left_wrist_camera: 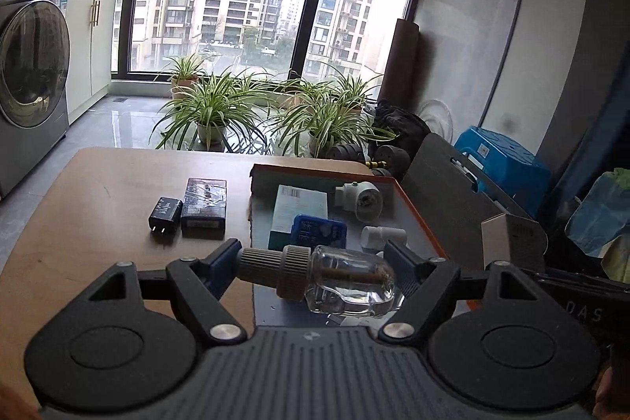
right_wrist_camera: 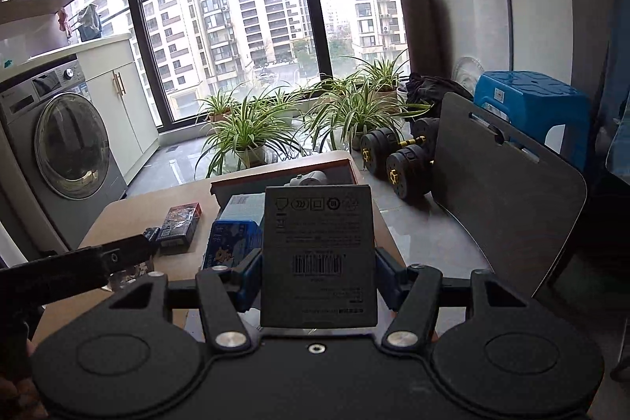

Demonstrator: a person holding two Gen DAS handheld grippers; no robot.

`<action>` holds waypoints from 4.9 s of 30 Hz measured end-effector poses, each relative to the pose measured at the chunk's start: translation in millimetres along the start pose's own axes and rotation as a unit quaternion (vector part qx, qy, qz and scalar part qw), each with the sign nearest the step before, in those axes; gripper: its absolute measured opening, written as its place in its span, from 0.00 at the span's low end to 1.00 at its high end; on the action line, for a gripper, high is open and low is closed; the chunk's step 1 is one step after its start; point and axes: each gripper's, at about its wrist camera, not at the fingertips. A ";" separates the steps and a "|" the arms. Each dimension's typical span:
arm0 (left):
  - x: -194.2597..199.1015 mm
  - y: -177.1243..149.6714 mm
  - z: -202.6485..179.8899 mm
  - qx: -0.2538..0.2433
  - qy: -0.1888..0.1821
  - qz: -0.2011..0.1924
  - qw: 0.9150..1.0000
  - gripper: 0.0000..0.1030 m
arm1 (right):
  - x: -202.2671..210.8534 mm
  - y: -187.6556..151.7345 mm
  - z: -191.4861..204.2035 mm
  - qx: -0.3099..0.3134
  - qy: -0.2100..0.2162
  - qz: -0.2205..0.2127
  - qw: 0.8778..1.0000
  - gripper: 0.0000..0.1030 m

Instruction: Organize rigid objects

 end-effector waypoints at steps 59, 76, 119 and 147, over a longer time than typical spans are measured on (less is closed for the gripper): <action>-2.3 -27.1 -6.9 0.000 0.005 0.034 0.999 0.78 | -14.3 -17.9 -4.1 0.006 0.001 0.030 1.000 0.69; -2.6 -29.1 -7.9 0.002 0.005 0.035 0.999 0.78 | -16.8 -27.4 -3.6 0.005 0.000 0.035 0.999 0.69; -7.5 -28.9 -6.2 0.005 0.008 0.040 0.999 0.78 | -25.8 -36.3 -3.3 0.005 0.000 0.048 0.999 0.69; -32.4 -27.1 -2.1 0.004 0.007 0.057 0.998 0.78 | -47.9 -30.4 -10.4 -0.003 -0.002 0.071 0.997 0.69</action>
Point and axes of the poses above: each gripper's, at about its wrist camera, not at the fingertips, and x roughly against the way its jaws point, z to its left, y to its top, and after that the axes turned 1 degree about x, right-handed
